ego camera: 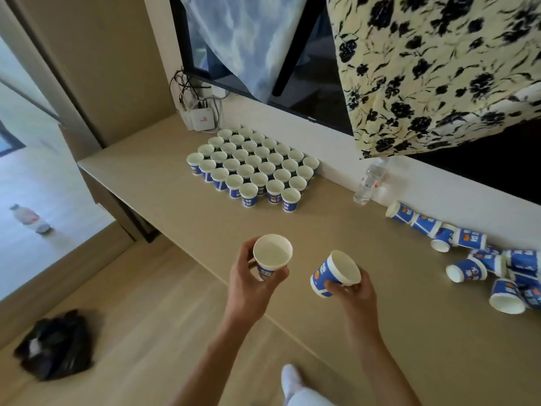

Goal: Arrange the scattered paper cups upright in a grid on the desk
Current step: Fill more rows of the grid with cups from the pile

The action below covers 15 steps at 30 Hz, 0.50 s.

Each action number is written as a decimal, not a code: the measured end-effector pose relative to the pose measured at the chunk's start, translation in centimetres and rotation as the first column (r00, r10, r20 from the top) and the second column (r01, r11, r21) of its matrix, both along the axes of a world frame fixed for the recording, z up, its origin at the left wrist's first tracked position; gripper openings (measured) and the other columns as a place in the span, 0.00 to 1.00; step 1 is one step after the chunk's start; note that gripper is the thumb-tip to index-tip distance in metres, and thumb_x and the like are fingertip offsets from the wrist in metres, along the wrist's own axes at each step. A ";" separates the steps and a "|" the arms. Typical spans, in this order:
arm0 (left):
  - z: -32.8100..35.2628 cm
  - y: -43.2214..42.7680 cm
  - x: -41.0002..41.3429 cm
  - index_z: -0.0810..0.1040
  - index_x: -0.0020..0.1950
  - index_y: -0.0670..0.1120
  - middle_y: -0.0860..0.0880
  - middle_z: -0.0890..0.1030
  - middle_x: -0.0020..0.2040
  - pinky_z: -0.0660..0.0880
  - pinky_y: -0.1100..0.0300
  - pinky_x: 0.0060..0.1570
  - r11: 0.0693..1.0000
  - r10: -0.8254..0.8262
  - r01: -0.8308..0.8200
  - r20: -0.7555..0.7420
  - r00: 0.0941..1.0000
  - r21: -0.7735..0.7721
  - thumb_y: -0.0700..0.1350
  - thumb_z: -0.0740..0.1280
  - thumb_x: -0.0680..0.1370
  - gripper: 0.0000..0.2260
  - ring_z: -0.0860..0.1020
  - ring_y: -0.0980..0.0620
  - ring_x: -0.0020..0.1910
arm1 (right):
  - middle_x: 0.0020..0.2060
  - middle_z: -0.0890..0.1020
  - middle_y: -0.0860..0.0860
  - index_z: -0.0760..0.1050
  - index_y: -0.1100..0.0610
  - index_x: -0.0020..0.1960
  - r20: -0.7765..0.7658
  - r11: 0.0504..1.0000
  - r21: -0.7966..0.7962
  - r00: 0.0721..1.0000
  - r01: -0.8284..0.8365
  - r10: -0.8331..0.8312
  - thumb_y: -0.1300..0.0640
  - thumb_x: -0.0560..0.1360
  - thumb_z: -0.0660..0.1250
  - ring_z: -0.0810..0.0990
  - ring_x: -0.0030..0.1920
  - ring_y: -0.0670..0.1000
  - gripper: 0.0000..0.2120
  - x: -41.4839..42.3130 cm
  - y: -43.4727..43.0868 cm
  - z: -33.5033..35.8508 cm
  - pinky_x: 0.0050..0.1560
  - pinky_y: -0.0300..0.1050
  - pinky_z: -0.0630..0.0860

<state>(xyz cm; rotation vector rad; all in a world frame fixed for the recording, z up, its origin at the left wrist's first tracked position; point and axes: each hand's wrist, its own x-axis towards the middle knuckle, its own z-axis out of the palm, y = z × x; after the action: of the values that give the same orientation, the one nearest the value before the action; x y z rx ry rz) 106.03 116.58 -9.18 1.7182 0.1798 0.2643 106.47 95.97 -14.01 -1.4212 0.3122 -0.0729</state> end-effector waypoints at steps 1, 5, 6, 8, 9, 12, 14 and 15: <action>-0.2 0.7 0.5 0.76 0.60 0.52 0.55 0.83 0.54 0.78 0.52 0.57 1.000 0.008 -0.008 0.000 1.000 0.001 0.41 0.79 0.66 0.25 0.81 0.52 0.54 | 0.56 0.84 0.53 0.77 0.52 0.61 -0.010 1.000 -0.002 1.000 -0.011 0.011 0.56 0.58 0.78 0.82 0.57 0.54 0.31 0.4 0.8 -0.3 0.53 0.46 0.77; -1.1 3.7 3.1 0.76 0.60 0.53 0.55 0.83 0.55 0.78 0.51 0.58 1.000 0.025 -0.025 -0.024 0.999 0.008 0.38 0.80 0.67 0.26 0.81 0.52 0.55 | 0.57 0.83 0.51 0.77 0.50 0.61 -0.048 1.000 -0.002 0.998 -0.029 0.029 0.55 0.60 0.79 0.81 0.58 0.54 0.30 3.1 3.8 -1.8 0.55 0.47 0.77; -1.4 4.6 4.0 0.76 0.60 0.53 0.55 0.83 0.55 0.78 0.50 0.59 1.000 0.025 -0.025 -0.030 0.999 0.013 0.39 0.80 0.67 0.26 0.81 0.52 0.55 | 0.57 0.83 0.51 0.77 0.50 0.61 -0.059 1.000 -0.001 0.998 -0.021 0.021 0.54 0.59 0.79 0.81 0.58 0.54 0.31 4.1 4.6 -2.3 0.54 0.46 0.77; -1.8 6.1 5.8 0.76 0.61 0.54 0.55 0.83 0.55 0.78 0.49 0.59 0.999 0.019 -0.018 -0.049 0.999 0.034 0.40 0.80 0.67 0.26 0.81 0.52 0.56 | 0.56 0.83 0.51 0.77 0.51 0.60 -0.067 1.000 0.002 0.998 -0.015 0.015 0.55 0.59 0.79 0.81 0.57 0.55 0.30 6.2 6.4 -3.5 0.52 0.45 0.77; -2.1 7.0 6.9 0.76 0.61 0.54 0.56 0.83 0.55 0.78 0.49 0.59 0.999 0.015 -0.011 -0.066 0.998 0.053 0.40 0.80 0.67 0.26 0.81 0.53 0.56 | 0.56 0.83 0.51 0.77 0.51 0.60 -0.074 1.000 0.001 0.997 -0.016 0.016 0.56 0.60 0.79 0.81 0.57 0.55 0.29 7.4 7.4 -4.4 0.51 0.44 0.77; -2.4 9.5 10.0 0.76 0.60 0.54 0.57 0.83 0.55 0.78 0.50 0.59 0.995 0.012 -0.003 -0.092 0.996 0.104 0.39 0.80 0.67 0.26 0.81 0.54 0.56 | 0.55 0.83 0.51 0.77 0.52 0.59 -0.087 1.000 0.020 0.996 -0.005 0.007 0.59 0.61 0.77 0.81 0.56 0.55 0.27 10.8 10.0 -6.3 0.48 0.39 0.78; -2.4 11.1 11.9 0.76 0.60 0.55 0.58 0.83 0.54 0.78 0.50 0.59 0.992 -0.004 0.019 -0.122 0.993 0.121 0.39 0.80 0.68 0.26 0.81 0.55 0.55 | 0.55 0.83 0.52 0.77 0.53 0.60 -0.097 1.000 0.018 0.995 -0.003 0.005 0.60 0.61 0.76 0.81 0.56 0.55 0.28 12.9 11.6 -7.1 0.46 0.37 0.79; -2.5 12.0 13.0 0.76 0.60 0.55 0.58 0.83 0.54 0.78 0.50 0.59 0.992 -0.007 0.024 -0.132 0.991 0.127 0.39 0.80 0.68 0.26 0.81 0.55 0.54 | 0.55 0.83 0.52 0.77 0.53 0.60 -0.101 1.000 0.023 0.995 -0.004 0.006 0.60 0.61 0.76 0.81 0.56 0.54 0.28 14.1 12.5 -7.3 0.46 0.35 0.78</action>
<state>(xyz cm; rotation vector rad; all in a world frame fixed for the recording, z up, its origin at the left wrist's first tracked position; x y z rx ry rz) 119.02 128.58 -11.70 1.8655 0.2509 0.1539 120.60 108.43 -21.31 -1.4059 0.3924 0.0067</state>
